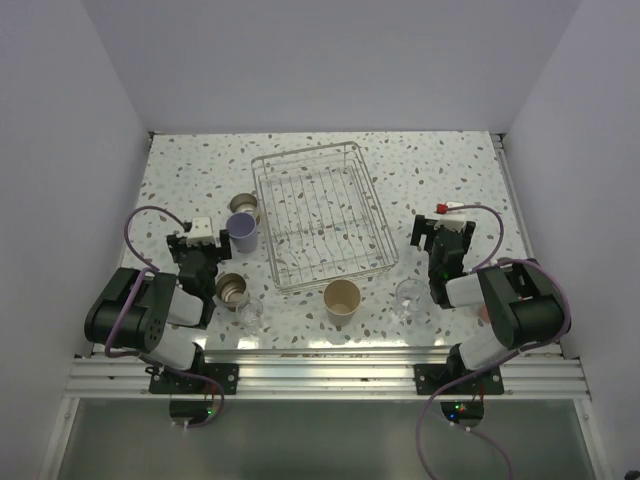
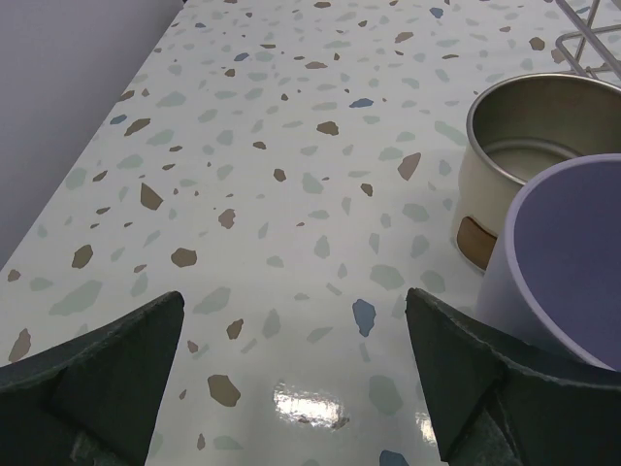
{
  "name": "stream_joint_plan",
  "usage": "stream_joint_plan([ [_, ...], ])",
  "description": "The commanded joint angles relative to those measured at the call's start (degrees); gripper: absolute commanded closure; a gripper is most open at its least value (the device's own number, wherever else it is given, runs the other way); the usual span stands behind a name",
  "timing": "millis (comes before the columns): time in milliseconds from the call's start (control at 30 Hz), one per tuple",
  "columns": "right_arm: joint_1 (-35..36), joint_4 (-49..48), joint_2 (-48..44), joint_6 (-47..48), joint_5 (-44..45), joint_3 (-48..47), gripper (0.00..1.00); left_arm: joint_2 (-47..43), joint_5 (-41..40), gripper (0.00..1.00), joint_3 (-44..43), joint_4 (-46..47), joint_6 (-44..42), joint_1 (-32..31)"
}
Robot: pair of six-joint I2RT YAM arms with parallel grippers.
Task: Load the cups into the dish rack
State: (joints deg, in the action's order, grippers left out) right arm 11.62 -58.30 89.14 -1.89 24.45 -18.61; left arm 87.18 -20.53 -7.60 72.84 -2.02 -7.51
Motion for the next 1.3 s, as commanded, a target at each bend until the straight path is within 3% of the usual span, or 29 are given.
stream_joint_plan([
  [0, 0.2, -2.9, -0.6, 0.4, 0.0, 0.0, 0.02, -0.3, 0.1, 0.0, -0.7, 8.5, 0.7, 0.2],
  [500, 0.1, -3.0, -0.7, 0.4, 0.2, 0.1, 0.02, -0.2, 0.1, 0.0, -0.7, 8.5, 0.7, 0.2],
  [633, 0.2, -3.2, -0.9, -1.4, 5.5, 0.2, 0.02, -0.3, 0.1, 0.0, -0.7, 8.5, 0.7, 0.2],
  [1100, 0.2, -0.8, -3.5, 0.2, 3.5, -0.4, 0.02, -0.3, 0.1, 0.0, -0.9, 8.1, 0.9, 0.2],
  [1167, 0.6, 9.1, -8.2, -0.5, 5.3, -3.0, 0.02, -0.3, 0.0, 0.0, -0.7, 8.3, 0.8, 0.2],
  [1233, 0.6, 11.7, -10.8, -0.1, 4.2, -4.1, 0.02, -1.2, -3.4, 0.0, -1.2, 8.2, 1.6, 0.2],
  [1267, 0.7, 12.8, -12.7, 0.1, 4.1, -4.1, 0.02, -2.4, -2.9, 0.0, -1.6, 3.5, 1.6, 0.2],
])
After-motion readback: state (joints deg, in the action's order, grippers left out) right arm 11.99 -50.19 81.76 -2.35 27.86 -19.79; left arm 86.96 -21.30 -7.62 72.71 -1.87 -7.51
